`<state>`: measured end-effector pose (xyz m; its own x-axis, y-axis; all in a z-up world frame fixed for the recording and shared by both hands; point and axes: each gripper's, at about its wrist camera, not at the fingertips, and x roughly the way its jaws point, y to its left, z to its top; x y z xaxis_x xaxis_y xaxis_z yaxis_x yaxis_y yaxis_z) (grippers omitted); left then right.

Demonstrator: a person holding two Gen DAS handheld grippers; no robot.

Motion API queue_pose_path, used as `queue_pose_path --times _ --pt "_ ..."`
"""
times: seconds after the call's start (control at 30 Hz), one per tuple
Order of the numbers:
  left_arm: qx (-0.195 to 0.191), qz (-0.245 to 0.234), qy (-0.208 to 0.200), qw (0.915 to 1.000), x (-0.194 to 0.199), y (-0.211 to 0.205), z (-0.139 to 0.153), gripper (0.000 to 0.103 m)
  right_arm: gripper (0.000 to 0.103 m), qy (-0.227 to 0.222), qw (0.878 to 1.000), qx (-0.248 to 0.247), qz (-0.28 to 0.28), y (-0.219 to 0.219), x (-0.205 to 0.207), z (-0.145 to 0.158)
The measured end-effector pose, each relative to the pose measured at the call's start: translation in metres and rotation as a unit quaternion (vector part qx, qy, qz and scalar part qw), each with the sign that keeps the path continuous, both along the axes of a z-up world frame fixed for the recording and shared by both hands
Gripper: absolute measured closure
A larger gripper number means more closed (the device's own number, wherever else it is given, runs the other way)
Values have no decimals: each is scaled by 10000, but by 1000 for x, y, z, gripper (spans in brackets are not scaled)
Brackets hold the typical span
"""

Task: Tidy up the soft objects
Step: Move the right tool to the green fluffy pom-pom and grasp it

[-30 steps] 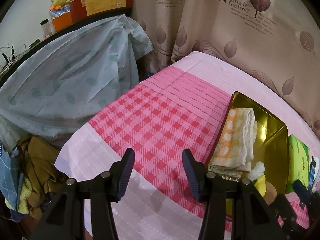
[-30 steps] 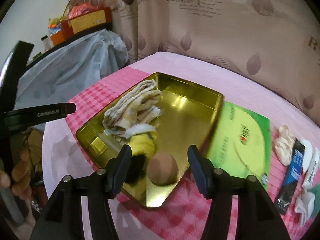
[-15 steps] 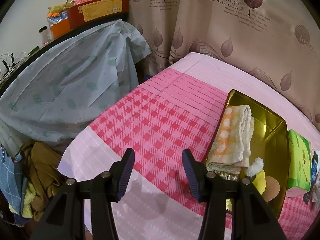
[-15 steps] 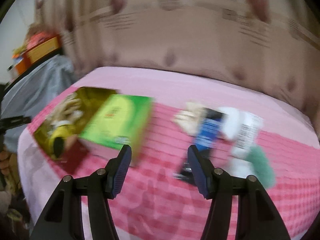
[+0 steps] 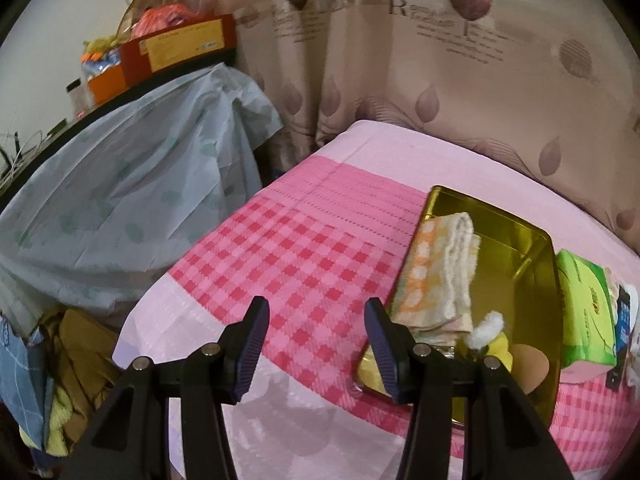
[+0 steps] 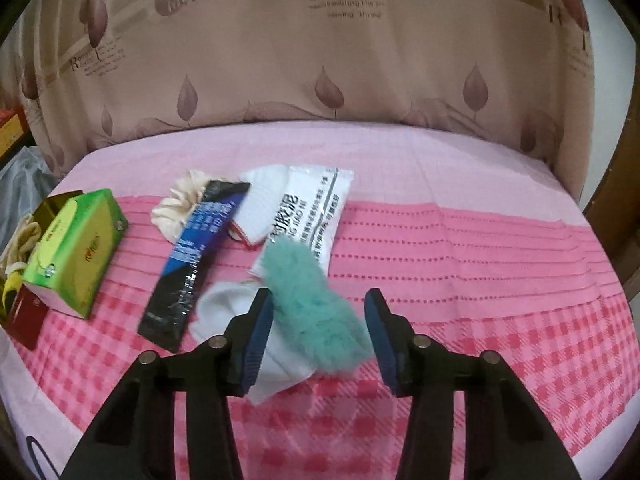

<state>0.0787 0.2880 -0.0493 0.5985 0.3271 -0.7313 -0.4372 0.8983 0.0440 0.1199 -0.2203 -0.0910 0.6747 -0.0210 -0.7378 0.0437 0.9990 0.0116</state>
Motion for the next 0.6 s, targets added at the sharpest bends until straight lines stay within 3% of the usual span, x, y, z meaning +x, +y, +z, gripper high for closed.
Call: queue_pose_path --times 0.13,0.27,0.4,0.5,0.6 --pt "27 -301 -15 9995 1 -13 1 53 60 86 9999 59 59 -1 9 -12" --pt "318 -610 -137 9975 -2 -40 10 53 69 137 9999 -3 -25 -9 16 -22" --pt "247 -1112 -177 9933 1 -78 15 53 76 144 9997 140 -123 -23 18 -27" --pt "217 -1663 -135 9857 7 -122 14 52 82 115 9996 244 -46 -26 18 -27" --pt "103 -2388 -72 9710 14 -176 11 53 85 107 9994 296 109 -23 19 -29"
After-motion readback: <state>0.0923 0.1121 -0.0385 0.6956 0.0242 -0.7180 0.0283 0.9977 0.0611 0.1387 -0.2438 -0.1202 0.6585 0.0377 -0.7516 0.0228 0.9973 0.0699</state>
